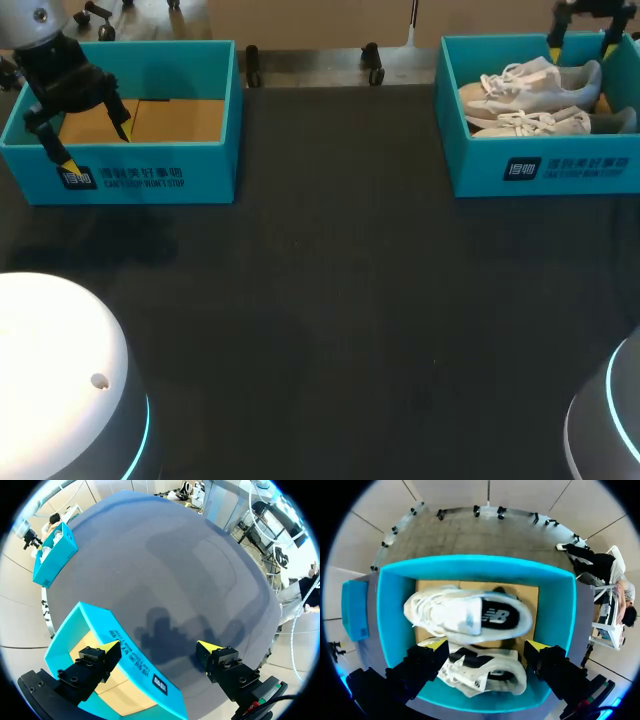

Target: Take the shoe out of the shoebox, open the shoe tongue, remove and reinsert the insole, then place the shoe into the shoebox

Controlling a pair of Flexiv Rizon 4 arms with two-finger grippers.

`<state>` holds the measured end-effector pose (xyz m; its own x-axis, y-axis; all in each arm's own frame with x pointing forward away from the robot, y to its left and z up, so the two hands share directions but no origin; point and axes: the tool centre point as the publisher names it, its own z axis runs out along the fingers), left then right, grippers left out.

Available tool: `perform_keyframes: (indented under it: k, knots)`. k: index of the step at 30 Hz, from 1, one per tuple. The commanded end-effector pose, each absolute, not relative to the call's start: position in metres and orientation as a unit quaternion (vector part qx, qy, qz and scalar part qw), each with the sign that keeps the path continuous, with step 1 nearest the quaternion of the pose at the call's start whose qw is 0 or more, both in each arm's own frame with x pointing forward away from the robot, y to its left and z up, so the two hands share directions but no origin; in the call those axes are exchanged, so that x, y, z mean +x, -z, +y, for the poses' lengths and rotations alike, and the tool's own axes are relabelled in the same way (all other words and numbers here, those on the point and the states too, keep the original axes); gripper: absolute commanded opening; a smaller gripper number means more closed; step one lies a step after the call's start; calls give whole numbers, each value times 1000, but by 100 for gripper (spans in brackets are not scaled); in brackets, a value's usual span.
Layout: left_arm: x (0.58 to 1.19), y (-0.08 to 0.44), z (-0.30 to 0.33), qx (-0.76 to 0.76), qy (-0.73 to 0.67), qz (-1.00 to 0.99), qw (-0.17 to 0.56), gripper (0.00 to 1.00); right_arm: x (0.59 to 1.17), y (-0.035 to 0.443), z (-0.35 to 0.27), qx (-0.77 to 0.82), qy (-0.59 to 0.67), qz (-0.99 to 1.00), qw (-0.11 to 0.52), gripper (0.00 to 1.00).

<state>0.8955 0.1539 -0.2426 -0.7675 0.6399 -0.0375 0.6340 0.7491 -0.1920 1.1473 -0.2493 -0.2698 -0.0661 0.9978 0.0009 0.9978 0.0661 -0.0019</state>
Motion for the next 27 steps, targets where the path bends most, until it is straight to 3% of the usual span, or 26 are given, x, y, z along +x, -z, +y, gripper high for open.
perform_keyframes:
  k: [1,13,16,21,27]
  knots:
    - [895,242,154,-341,-96,-935,16,100,1086,247,-235,-679,27,-733,-19,100]
    - [895,242,154,-341,-96,-935,16,100,1019,242,-200,-669,41,-742,14,100]
    - [895,223,151,-295,-76,-952,6,100,1010,242,-198,-671,43,-740,18,100]
    - [894,201,156,-145,-38,-989,10,100,997,244,-195,-673,44,-738,28,100]
    - [901,189,180,159,-6,-987,27,100,997,244,-195,-673,44,-738,28,100]
